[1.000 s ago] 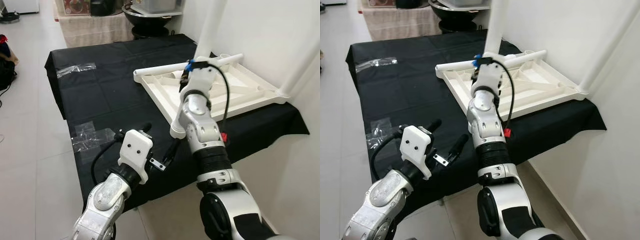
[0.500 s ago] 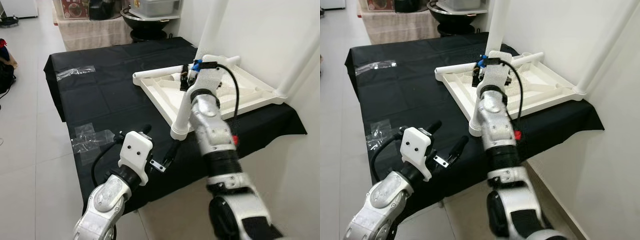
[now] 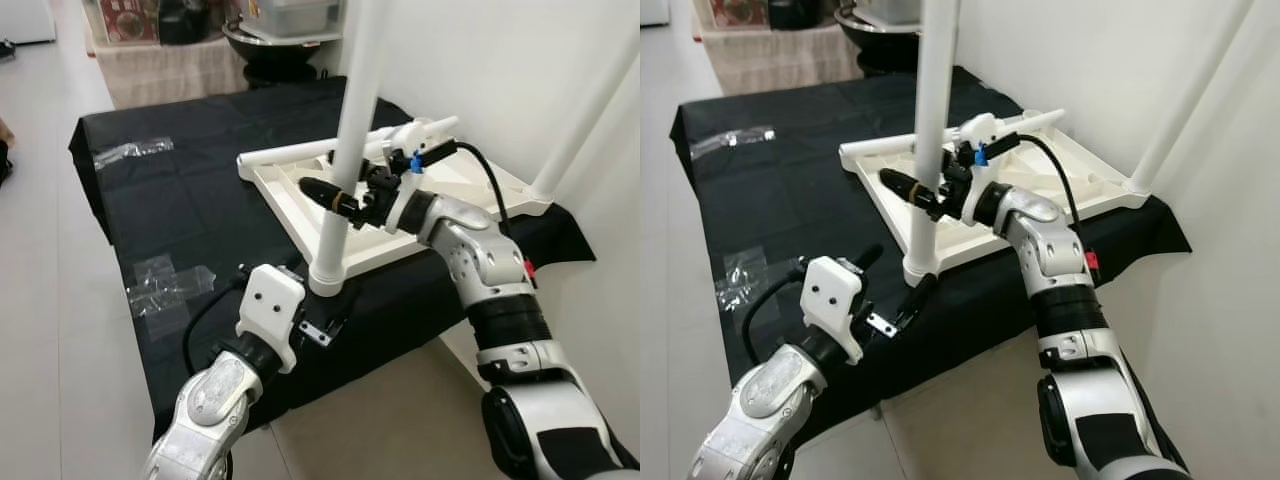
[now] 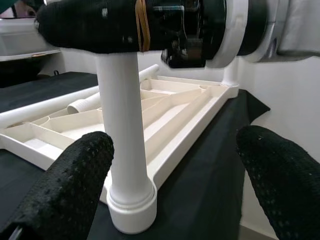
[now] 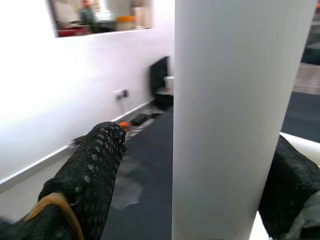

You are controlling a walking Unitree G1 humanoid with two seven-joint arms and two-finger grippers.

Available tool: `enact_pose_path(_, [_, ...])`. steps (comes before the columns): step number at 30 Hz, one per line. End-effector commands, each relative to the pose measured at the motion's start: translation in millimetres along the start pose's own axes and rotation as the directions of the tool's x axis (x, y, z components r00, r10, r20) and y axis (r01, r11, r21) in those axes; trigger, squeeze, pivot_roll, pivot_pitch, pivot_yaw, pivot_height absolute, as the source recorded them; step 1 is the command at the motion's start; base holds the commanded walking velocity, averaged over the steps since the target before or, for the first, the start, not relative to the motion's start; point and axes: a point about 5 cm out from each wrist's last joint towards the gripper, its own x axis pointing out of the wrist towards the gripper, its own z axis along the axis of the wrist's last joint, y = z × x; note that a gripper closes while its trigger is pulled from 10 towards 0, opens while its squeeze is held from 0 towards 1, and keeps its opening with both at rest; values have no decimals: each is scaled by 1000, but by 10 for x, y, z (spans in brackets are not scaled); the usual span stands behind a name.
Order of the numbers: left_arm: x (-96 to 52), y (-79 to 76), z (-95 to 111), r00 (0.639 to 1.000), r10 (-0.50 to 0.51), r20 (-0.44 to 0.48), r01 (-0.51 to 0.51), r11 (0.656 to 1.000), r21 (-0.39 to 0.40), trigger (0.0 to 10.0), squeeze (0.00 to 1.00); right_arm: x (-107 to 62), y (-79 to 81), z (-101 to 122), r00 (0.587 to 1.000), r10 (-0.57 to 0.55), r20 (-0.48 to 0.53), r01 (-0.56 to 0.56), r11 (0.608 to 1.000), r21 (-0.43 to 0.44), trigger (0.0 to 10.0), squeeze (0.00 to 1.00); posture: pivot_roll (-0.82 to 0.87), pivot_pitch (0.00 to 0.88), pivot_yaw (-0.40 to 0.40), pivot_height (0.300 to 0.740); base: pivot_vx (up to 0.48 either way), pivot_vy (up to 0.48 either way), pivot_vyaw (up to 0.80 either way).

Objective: Building children table

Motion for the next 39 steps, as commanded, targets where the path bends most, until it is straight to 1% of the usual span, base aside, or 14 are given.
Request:
enact_pose_path(1, [-6,-1,-6,1000,-2,-3,2,1000,8,10000,0,49,40,-16,998,59,4,-59,998,3,10000,0,40,31,-94,740,0,0,0])
enact_pose_path(10, [-36,-20,5,1000,-8,-7,8,1000,0,10000,0,445,47,-142,997,63,-36,-59,993,104,10000,0,55,38,-103,740,0,0,0])
enact_pose_path(11, [-41,-17,8,1000,-5,-7,5,1000,1,10000,0,492,40,-161,999,20,-41,-15,992,123,0,0,59,42,-107,740,0,0,0])
enact_pose_path(17, [-52,-3,6,1000,3,-11,-3,1000,4,10000,0,502,8,-153,1000,-19,-20,21,994,108,0,0,59,45,-108,740,0,0,0])
enact_pose_path(20, [-45,-2,1,1000,5,-11,-5,1000,5,10000,0,395,-191,-138,963,-267,-49,269,962,41,0,0,47,43,-103,740,0,0,0])
enact_pose_path(22, [-41,-3,0,1000,5,-11,-5,1000,6,10000,0,367,-232,-140,946,-320,-59,321,947,27,0,0,47,43,-103,740,0,0,0])
enact_pose_path(25, [-20,-13,-2,1000,-1,-7,1,1000,4,10000,0,190,-416,-146,818,-569,-89,573,819,25,0,0,38,42,-97,740,0,0,0])
enact_pose_path(26, [-20,-13,-2,1000,-1,-7,1,1000,4,10000,0,190,-416,-146,818,-569,-89,573,819,25,0,0,38,42,-97,740,0,0,0])
enact_pose_path(27, [-12,-17,-1,1000,-3,-5,3,1000,3,10000,0,60,-511,-143,695,-714,-90,716,698,-14,0,0,36,39,-97,740,0,0,0])
enact_pose_path(28, [-12,-17,-1,1000,-3,-5,3,1000,3,10000,0,60,-511,-143,695,-714,-90,716,698,-14,0,0,36,39,-97,740,0,0,0])
enact_pose_path(34, [0,-10,-5,1000,-7,-2,7,1000,4,10000,0,-349,-548,-73,201,-979,24,977,198,-79,0,0,28,34,-91,740,0,0,0])
enact_pose_path(35, [0,-11,-5,1000,-8,-2,8,1000,5,10000,0,-372,-508,-71,149,-988,29,987,147,-64,0,0,28,34,-91,740,0,0,0])
enact_pose_path(37, [1,-11,-4,1000,-8,-1,8,1000,5,10000,0,-342,-422,-72,116,-993,30,992,114,-51,0,0,28,34,-91,740,0,0,0])
enact_pose_path(39, [0,-11,-5,1000,-8,-2,8,1000,6,10000,0,-196,-322,-63,144,-989,39,989,143,-23,0,0,33,28,-94,740,0,0,0])
